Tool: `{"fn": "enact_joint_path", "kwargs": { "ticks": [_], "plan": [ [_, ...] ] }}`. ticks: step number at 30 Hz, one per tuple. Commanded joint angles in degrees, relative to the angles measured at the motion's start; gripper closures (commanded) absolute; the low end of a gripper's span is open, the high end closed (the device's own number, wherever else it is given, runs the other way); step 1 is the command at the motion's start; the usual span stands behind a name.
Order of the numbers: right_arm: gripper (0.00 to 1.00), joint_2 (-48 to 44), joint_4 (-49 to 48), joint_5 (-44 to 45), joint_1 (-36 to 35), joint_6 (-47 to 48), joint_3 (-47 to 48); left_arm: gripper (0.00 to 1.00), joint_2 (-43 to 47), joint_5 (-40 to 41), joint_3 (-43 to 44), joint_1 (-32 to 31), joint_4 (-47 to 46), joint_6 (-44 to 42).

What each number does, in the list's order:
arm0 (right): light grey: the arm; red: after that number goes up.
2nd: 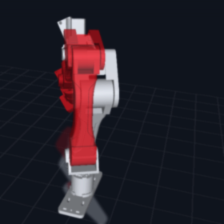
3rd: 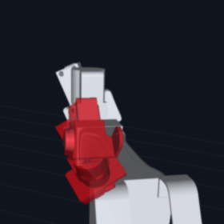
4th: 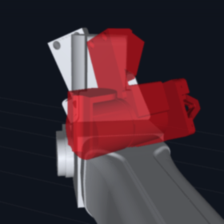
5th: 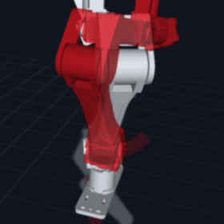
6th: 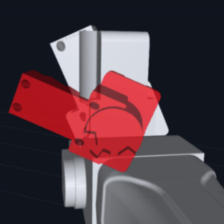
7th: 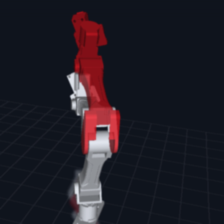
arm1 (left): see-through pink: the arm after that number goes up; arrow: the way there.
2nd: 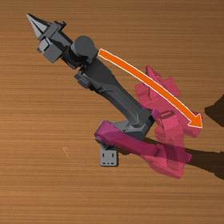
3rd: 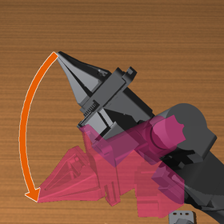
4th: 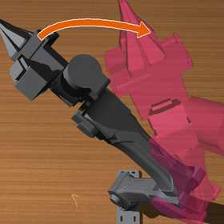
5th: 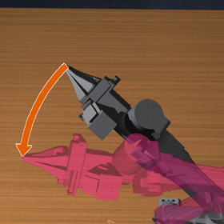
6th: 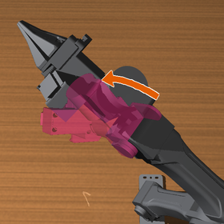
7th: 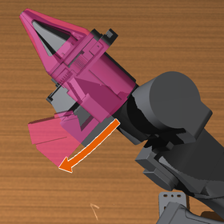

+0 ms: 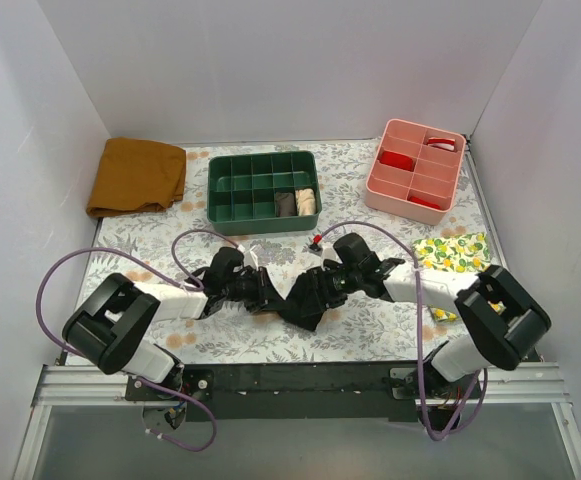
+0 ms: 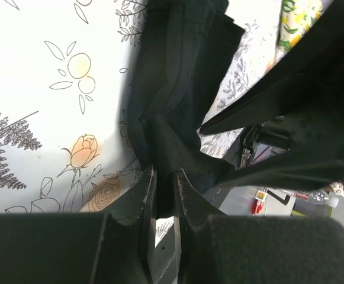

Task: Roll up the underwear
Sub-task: Roll the underwear to the center of the board.

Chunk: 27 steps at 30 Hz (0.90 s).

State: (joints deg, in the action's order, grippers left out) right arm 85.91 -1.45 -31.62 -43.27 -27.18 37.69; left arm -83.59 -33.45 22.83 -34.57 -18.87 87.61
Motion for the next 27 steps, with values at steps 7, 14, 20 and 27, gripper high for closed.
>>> {"fn": "enact_joint_path", "kwargs": {
  "ticks": [7,14,20,27],
  "plan": [
    [0.38,-13.7,10.7,36.6,-12.8,9.6,3.5,1.00,-1.9,6.8,11.9,-1.2,26.3,-2.9],
    [0.37,-14.1,15.2,55.0,-28.2,13.1,7.4,1.00,-6.1,5.3,19.9,-1.4,37.1,-3.8],
    [0.37,-7.5,17.2,60.3,-33.3,15.1,10.7,1.00,-9.6,5.3,25.3,-1.5,43.8,-6.2],
    [0.36,-0.7,18.3,66.1,-37.9,15.1,13.5,1.00,-13.1,4.3,27.1,-1.5,46.5,-7.4]
  ]
}}
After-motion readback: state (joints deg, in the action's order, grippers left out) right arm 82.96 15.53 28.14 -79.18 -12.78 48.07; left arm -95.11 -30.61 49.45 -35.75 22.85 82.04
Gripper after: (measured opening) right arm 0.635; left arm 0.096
